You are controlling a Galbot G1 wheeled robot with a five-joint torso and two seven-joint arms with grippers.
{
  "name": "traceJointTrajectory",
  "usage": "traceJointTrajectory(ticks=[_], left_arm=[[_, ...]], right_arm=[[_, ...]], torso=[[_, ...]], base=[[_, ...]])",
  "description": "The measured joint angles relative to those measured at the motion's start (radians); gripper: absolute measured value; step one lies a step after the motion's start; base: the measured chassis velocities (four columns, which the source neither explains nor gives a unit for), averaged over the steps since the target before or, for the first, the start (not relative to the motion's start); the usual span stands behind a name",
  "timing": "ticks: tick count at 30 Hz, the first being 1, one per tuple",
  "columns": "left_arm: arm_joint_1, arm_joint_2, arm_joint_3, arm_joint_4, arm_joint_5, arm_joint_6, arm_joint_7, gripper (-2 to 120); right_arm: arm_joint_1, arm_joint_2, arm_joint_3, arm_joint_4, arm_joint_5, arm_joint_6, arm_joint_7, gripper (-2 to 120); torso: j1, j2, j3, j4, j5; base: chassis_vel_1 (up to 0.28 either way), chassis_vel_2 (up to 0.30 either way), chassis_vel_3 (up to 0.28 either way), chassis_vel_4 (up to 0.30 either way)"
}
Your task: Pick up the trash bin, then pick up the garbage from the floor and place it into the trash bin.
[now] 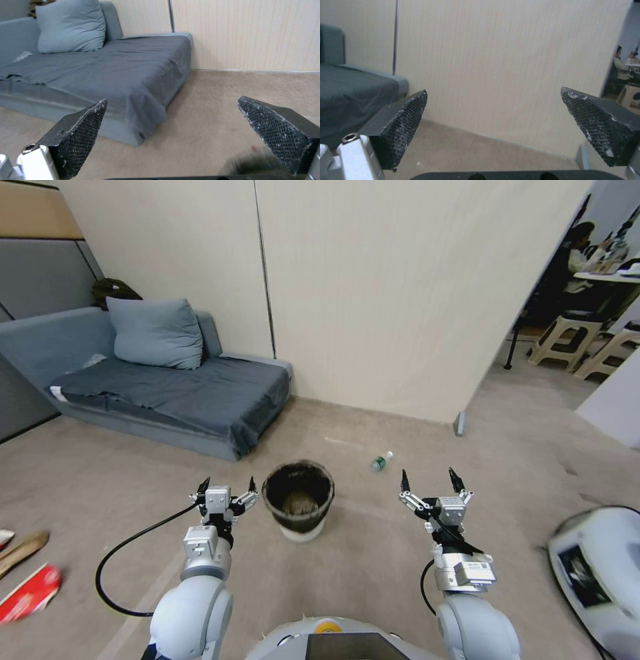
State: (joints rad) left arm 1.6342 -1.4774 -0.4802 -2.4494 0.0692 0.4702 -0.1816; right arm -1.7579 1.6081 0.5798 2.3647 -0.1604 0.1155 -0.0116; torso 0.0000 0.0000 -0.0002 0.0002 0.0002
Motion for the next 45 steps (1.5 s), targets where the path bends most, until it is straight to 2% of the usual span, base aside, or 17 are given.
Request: traceJointTrajectory(ticks=[7, 11, 37, 42, 43, 45], left_arm=[[-0.001, 0.0, 0.0, 0.001, 0.001, 0.0, 0.0, 100], [-0.001, 0.0, 0.003, 0.001, 0.001, 0.001, -0.001, 100], [0.0, 0.0, 0.007, -0.005, 0.0, 0.012, -0.005, 100], [0.009, 0.002, 0.027, -0.018, -0.063, 0.078, -0.044, 100], [0.015, 0.004, 0.035, -0.028, -0.096, 0.122, -0.068, 100], [0.018, 0.006, 0.036, -0.034, -0.11, 0.144, -0.079, 100]], right_arm=[[0.001, 0.0, -0.001, -0.007, -0.007, 0.013, -0.006, 100], [0.002, 0.0, -0.002, -0.013, -0.01, 0.033, -0.007, 100], [0.003, 0.0, -0.007, -0.021, -0.031, 0.054, -0.011, 100], [0.003, 0.0, -0.007, -0.021, -0.034, 0.054, -0.012, 100], [0.003, 0.0, -0.007, -0.021, -0.036, 0.053, -0.012, 100], [0.003, 0.0, -0.007, -0.02, -0.04, 0.051, -0.012, 100]], torso=[[0.0, 0.0, 0.0, -0.0002, -0.0008], [0.0, 0.0, 0.0, -0.0002, -0.0004], [0.0, 0.0, 0.0, -0.0002, -0.0002], [0.0, 0.0, 0.0, -0.0002, -0.0002], [0.0, 0.0, 0.0, -0.0002, -0.0002], [0.0, 0.0, 0.0, -0.0002, -0.0002]], base=[[-0.303, 0.303, 0.289, -0.287], [-0.112, 0.081, 0.073, -0.057], [0.018, -0.013, -0.014, 0.013], [0.0, 0.0, 0.0, 0.0], [0.0, 0.0, 0.0, 0.0], [0.0, 0.0, 0.0, 0.0]])
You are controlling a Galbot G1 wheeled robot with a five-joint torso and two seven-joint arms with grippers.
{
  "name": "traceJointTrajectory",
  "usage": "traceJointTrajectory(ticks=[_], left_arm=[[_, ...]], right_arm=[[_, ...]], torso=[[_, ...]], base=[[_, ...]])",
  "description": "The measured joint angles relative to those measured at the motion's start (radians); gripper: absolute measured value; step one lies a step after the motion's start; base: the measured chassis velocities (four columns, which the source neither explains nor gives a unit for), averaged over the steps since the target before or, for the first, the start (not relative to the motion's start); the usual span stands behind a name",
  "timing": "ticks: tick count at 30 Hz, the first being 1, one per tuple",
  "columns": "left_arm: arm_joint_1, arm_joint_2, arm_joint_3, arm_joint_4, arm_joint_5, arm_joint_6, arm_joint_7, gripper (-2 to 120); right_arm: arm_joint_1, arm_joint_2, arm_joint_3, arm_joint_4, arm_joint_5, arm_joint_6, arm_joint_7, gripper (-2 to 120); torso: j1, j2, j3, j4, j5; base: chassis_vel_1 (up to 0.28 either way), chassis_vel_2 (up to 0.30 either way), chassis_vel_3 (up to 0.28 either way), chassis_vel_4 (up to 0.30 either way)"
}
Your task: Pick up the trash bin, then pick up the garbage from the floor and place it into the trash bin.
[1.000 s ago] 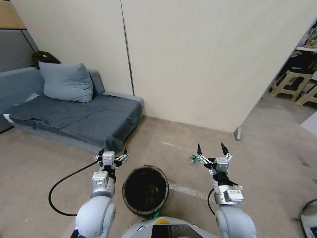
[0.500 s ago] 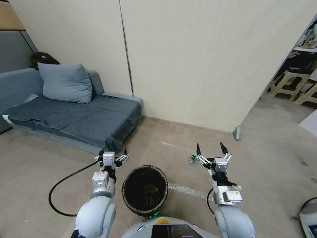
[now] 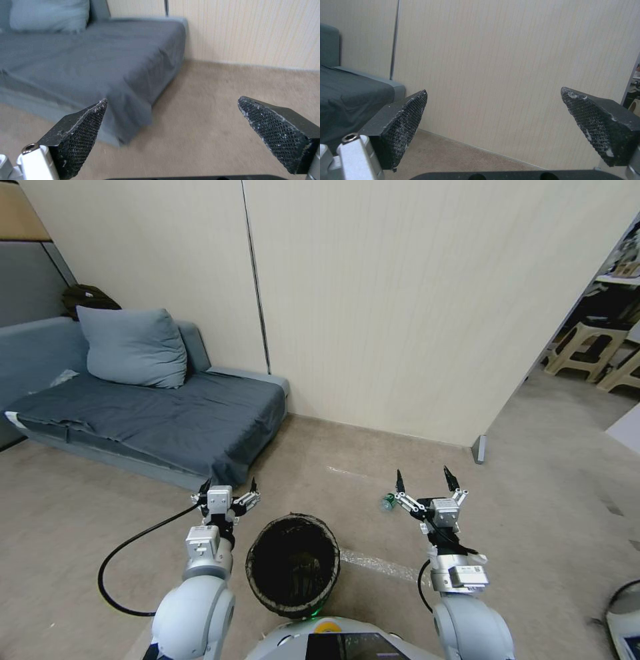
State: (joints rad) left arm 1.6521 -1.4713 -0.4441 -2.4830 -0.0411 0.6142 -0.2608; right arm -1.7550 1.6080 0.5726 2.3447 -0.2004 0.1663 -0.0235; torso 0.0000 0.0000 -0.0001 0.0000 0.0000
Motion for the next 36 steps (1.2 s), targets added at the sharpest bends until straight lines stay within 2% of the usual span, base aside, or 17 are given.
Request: traceJointTrajectory(ticks=[3, 6, 20, 36], left_arm=[[0.023, 0.01, 0.006, -0.016, -0.132, 0.098, -0.061, 100], [0.057, 0.021, 0.017, -0.017, -0.187, 0.121, -0.089, 100], [0.156, 0.038, 0.057, -0.018, -0.145, 0.127, -0.087, 100], [0.163, 0.038, 0.05, 0.03, -0.144, 0.123, -0.118, 100]], right_arm=[[0.0, 0.0, 0.0, 0.003, -0.007, -0.005, 0.0, 100], [0.0, 0.0, 0.0, 0.003, -0.007, -0.006, 0.0, 100], [-0.001, 0.0, 0.0, 0.003, -0.011, -0.006, -0.001, 100], [0.0, 0.0, 0.0, 0.003, -0.015, -0.005, -0.001, 100]], torso=[[0.0, 0.0, 0.0, 0.0, 0.0], [0.0, 0.0, 0.0, -0.0003, -0.0001], [0.0, 0.0, 0.0, 0.0, 0.0], [0.0, 0.0, 0.0, 0.0, 0.0]], base=[[0.0, 0.0, 0.0, 0.0], [0.0, 0.0, 0.0, 0.0], [0.0, 0.0, 0.0, 0.0], [0.0, 0.0, 0.0, 0.0]])
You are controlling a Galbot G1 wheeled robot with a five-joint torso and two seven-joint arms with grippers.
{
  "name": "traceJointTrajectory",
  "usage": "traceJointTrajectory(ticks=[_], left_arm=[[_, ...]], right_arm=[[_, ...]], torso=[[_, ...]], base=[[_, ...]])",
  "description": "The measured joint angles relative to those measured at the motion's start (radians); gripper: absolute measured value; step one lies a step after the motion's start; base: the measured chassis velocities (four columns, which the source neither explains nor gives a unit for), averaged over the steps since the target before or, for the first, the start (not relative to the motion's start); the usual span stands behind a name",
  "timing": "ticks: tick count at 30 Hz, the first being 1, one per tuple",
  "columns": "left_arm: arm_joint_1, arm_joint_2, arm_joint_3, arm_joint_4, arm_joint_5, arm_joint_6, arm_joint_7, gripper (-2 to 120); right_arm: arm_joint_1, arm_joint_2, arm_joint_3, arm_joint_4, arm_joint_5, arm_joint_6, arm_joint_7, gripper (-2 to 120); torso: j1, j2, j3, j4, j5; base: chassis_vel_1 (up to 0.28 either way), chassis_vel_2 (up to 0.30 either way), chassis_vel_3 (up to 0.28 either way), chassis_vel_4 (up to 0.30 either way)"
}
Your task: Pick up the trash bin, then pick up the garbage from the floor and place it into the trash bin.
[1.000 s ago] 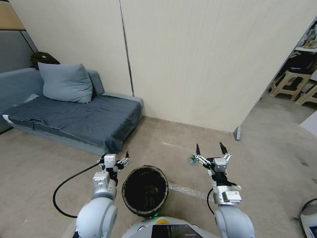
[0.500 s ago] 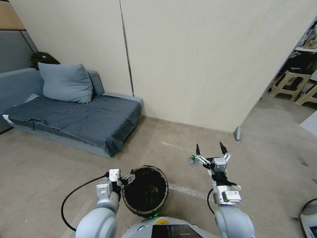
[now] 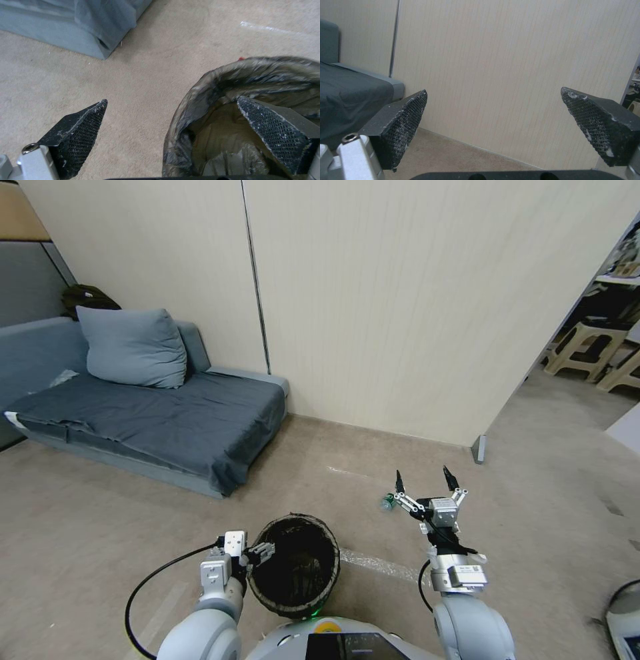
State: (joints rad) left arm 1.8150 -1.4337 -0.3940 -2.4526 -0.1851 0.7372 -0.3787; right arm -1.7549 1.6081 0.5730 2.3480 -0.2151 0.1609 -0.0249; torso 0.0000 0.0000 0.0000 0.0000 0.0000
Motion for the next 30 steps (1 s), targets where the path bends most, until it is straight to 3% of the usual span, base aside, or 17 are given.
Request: traceJointTrajectory(ticks=[10, 30], left_arm=[[-0.009, -0.005, 0.005, 0.052, -0.007, -0.001, -0.033, 100], [-0.021, -0.012, 0.03, 0.142, -0.042, -0.002, -0.006, 93]], right_arm=[[0.001, 0.0, 0.001, -0.001, -0.002, 0.001, 0.0, 100], [0.001, 0.0, 0.002, -0.006, -0.006, 0.004, -0.001, 100]], torso=[[0.0, 0.0, 0.0, 0.0, 0.0], [0.0, 0.0, 0.0, 0.0, -0.0001]], base=[[0.0, 0.0, 0.0, 0.0], [0.0, 0.0, 0.0, 0.0]])
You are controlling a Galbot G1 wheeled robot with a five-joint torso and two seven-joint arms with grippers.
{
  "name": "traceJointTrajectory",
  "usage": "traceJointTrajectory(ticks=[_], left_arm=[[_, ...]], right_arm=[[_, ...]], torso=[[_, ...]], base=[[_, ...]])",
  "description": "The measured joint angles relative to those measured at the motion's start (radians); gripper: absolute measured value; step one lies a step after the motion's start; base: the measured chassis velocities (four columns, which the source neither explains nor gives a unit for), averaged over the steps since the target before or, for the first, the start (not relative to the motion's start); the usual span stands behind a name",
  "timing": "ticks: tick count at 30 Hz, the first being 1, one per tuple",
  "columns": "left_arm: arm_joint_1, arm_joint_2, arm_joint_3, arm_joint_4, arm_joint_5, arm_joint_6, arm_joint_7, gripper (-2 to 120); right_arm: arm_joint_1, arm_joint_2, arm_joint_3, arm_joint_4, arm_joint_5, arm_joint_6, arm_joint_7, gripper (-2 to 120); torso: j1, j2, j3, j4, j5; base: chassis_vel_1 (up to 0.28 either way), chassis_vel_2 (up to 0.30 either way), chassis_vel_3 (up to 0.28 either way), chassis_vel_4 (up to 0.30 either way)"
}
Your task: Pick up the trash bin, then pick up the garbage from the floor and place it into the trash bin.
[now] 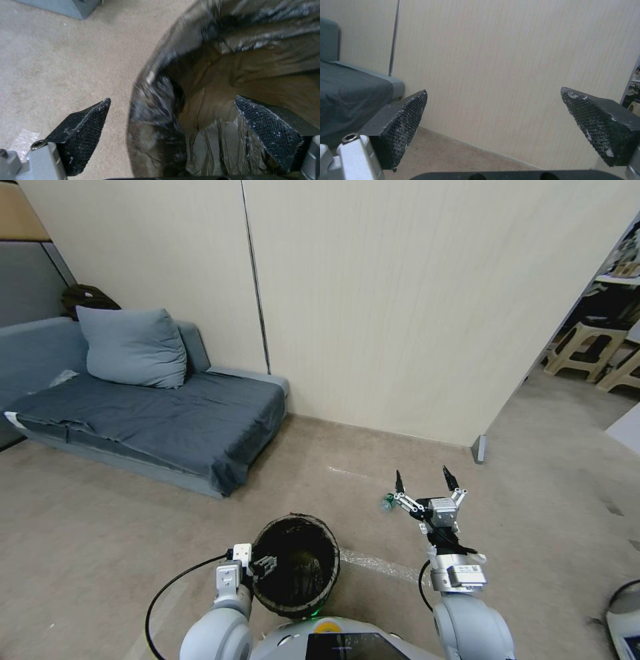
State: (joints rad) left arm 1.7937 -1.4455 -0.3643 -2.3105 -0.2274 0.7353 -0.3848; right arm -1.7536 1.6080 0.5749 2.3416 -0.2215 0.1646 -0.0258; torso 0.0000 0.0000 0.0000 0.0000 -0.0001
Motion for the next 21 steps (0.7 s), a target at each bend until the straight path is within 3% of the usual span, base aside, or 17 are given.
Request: traceJointTrajectory(ticks=[2, 10, 21], left_arm=[[-0.002, -0.001, 0.002, 0.008, 0.0, 0.0, 0.001, 91], [-0.017, -0.011, 0.002, 0.078, -0.039, 0.0, 0.013, 57], [-0.022, 0.003, -0.008, 0.105, -0.058, -0.008, 0.004, 19]], right_arm=[[0.0, 0.0, 0.0, -0.001, -0.001, 0.003, -0.001, 100], [-0.002, 0.0, 0.001, -0.003, -0.006, 0.008, -0.002, 100], [-0.002, 0.0, 0.001, -0.003, -0.006, 0.008, -0.002, 100]], torso=[[0.0, 0.0, 0.0, 0.0, 0.0001], [0.0, 0.0, 0.0, 0.0002, 0.0001], [0.0, 0.0, 0.0, 0.0004, 0.0009]], base=[[0.0, 0.0, 0.0, 0.0], [0.0, 0.0, 0.0, 0.0], [0.0, 0.0, 0.0, 0.0]])
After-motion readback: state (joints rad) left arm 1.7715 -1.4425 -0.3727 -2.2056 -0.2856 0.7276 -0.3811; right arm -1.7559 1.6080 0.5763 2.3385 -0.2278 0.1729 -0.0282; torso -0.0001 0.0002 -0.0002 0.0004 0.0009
